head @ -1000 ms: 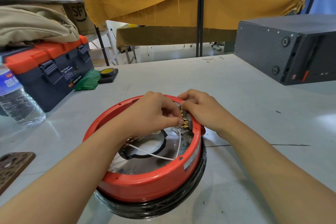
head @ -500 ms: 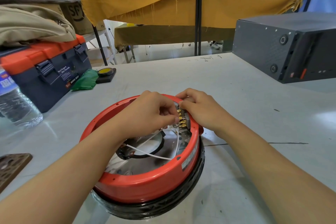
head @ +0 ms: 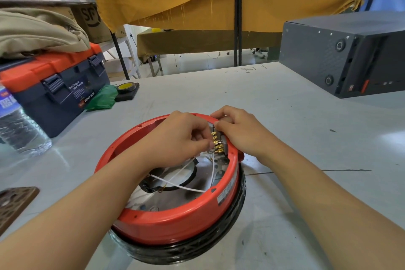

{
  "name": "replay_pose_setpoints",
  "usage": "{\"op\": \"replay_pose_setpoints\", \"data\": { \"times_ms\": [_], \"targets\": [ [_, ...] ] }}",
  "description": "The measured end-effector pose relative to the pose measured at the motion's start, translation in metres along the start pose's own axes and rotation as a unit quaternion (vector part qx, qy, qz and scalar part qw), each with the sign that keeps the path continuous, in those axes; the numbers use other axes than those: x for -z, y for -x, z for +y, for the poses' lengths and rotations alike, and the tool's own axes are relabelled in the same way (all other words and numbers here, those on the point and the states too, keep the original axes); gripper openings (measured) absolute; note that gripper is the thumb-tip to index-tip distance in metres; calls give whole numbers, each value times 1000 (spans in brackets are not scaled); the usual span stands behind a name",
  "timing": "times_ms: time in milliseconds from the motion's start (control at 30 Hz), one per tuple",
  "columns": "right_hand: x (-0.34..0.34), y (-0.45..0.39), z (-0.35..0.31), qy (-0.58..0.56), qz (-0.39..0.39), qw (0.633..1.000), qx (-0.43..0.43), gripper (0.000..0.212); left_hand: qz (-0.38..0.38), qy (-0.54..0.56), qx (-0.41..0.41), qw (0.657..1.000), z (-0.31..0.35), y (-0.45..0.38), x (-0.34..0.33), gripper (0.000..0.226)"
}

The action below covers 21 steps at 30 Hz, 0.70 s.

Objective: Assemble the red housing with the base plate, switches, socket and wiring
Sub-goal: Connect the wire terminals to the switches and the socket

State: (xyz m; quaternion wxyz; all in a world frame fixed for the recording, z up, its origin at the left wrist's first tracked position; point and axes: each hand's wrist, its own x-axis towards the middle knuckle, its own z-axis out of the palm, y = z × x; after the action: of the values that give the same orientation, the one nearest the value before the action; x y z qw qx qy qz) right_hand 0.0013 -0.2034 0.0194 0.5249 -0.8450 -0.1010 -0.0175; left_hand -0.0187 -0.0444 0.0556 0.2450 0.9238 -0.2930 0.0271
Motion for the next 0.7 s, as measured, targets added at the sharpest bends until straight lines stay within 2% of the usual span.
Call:
{"op": "replay_pose_setpoints", "data": {
  "times_ms": [500,700],
  "targets": [
    [-4,0,1,-21,15,1000,-5,22,12,7,3,1000,1,-1,-6,16],
    [-9,-1,2,-109,-58,991,-54,34,17,1,-6,1000,0,-1,-7,13]
  ]
}}
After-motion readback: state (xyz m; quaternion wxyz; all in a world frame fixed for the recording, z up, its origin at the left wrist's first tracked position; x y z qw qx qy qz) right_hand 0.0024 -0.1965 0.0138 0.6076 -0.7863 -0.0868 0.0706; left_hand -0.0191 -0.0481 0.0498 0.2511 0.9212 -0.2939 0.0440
